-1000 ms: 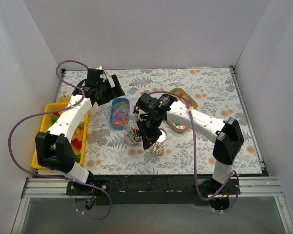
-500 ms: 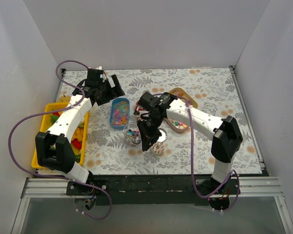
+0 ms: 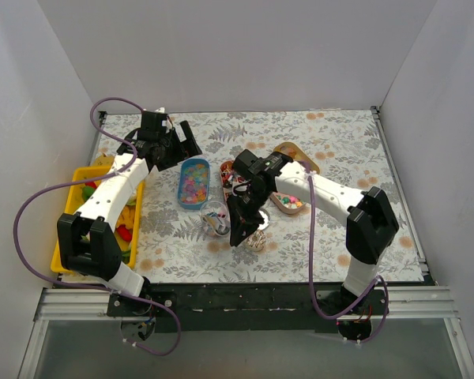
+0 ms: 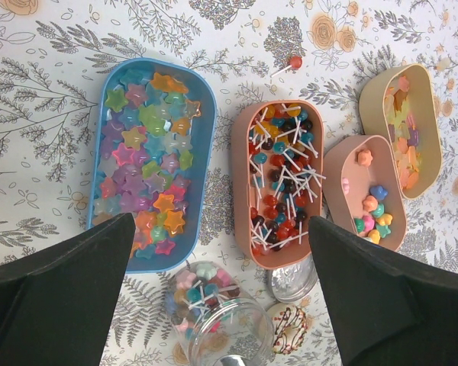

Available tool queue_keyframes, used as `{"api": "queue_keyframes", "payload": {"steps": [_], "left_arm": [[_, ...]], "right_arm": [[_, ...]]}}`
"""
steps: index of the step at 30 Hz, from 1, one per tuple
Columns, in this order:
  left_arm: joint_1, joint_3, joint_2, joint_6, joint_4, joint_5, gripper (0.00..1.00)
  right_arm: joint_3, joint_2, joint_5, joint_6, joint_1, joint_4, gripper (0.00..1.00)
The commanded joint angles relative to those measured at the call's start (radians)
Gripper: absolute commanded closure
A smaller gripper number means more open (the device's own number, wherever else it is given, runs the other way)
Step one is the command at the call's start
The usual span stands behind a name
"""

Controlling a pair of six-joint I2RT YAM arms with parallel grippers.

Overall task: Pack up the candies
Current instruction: Place the fake candies in the packing bottle, then scoop the fake candies from the storage box.

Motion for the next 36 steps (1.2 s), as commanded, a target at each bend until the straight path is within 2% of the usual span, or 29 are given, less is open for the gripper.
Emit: {"api": "queue_keyframes", "payload": {"steps": [1, 5, 12, 19, 24, 29, 32, 36], "left_arm": [[0.006, 0.008, -0.040, 0.010, 0.004, -0.006, 0.02], [0.006, 0.017, -0.033, 0.008, 0.004, 0.000, 0.02], [0.004, 0.033, -0.005, 0.013, 0.016, 0.026, 0.02], [0.006, 0.085, 0.076, 0.025, 0.055, 0.081, 0.02], [0.004, 0.125, 0.144, 0.015, 0.133, 0.135, 0.02], [0.001, 0.146, 0.246, 0.002, 0.292, 0.202, 0.02], [-0.017, 0.180, 0.329, 0.002, 0.360, 0.241, 0.06], [-0.058, 0.266, 0.444, 0.022, 0.369, 0.230, 0.13]], "right_arm": [[0.021, -0.059, -0.041, 0.034, -0.011, 0.014, 0.99], [0.076, -0.066, -0.006, 0.026, -0.016, 0.003, 0.99], [0.170, -0.082, 0.144, -0.012, -0.045, -0.054, 0.99], [0.156, -0.081, 0.306, -0.107, -0.196, -0.077, 0.99], [0.157, 0.000, 0.282, -0.130, -0.233, -0.055, 0.99], [0.185, 0.095, 0.215, -0.152, -0.236, -0.058, 0.99], [0.209, 0.149, 0.199, -0.172, -0.238, -0.081, 0.99], [0.245, 0.214, 0.182, -0.190, -0.238, -0.115, 0.99]]}}
